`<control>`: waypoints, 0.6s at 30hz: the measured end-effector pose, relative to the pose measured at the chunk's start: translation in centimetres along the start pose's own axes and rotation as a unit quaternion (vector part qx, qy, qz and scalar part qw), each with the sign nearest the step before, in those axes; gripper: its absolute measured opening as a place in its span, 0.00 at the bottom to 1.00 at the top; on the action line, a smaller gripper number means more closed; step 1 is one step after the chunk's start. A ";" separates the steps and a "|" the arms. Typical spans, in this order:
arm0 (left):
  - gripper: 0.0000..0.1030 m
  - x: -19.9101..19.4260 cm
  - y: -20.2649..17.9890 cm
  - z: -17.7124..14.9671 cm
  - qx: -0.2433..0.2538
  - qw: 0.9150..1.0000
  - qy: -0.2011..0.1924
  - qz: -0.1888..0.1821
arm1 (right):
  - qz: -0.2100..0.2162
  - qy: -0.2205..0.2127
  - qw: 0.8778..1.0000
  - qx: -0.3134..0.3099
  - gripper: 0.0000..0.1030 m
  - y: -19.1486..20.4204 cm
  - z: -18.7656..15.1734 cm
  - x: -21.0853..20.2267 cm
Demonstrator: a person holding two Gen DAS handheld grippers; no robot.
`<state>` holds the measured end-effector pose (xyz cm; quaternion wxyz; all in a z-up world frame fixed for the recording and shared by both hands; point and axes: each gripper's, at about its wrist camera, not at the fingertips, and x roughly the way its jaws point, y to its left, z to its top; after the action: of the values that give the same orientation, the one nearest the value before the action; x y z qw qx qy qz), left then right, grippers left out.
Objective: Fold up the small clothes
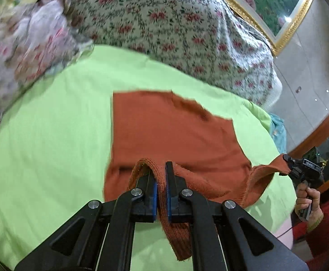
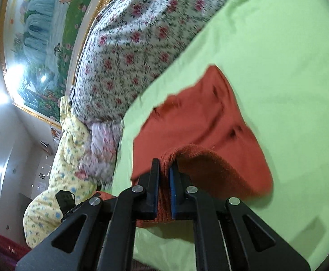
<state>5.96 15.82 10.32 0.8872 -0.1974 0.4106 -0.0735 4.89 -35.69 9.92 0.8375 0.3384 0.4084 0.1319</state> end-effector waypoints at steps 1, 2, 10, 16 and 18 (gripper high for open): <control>0.03 1.4 0.2 1.3 -0.004 1.000 -0.005 0.005 | -0.001 -0.002 1.000 -0.002 0.09 0.0 1.4 1.0; 0.03 2.3 0.3 2.2 -0.007 1.000 -0.006 0.009 | -0.003 -0.003 1.000 -0.003 0.09 -0.1 2.4 1.8; 0.03 10.7 2.5 8.3 -0.032 0.998 0.001 0.045 | -0.045 0.001 0.999 0.018 0.09 -3.0 10.1 9.1; 0.03 15.7 4.6 11.1 -0.049 0.997 0.015 0.058 | -0.053 0.003 0.998 0.043 0.09 -5.6 13.8 13.0; 0.03 17.6 5.7 11.4 -0.063 0.996 0.029 0.064 | -0.065 0.011 0.996 0.055 0.09 -6.8 14.4 14.5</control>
<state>25.85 19.17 2.33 0.8635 -0.2245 0.4517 0.0038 24.85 -40.10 3.04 0.8201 0.3548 0.4453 0.0583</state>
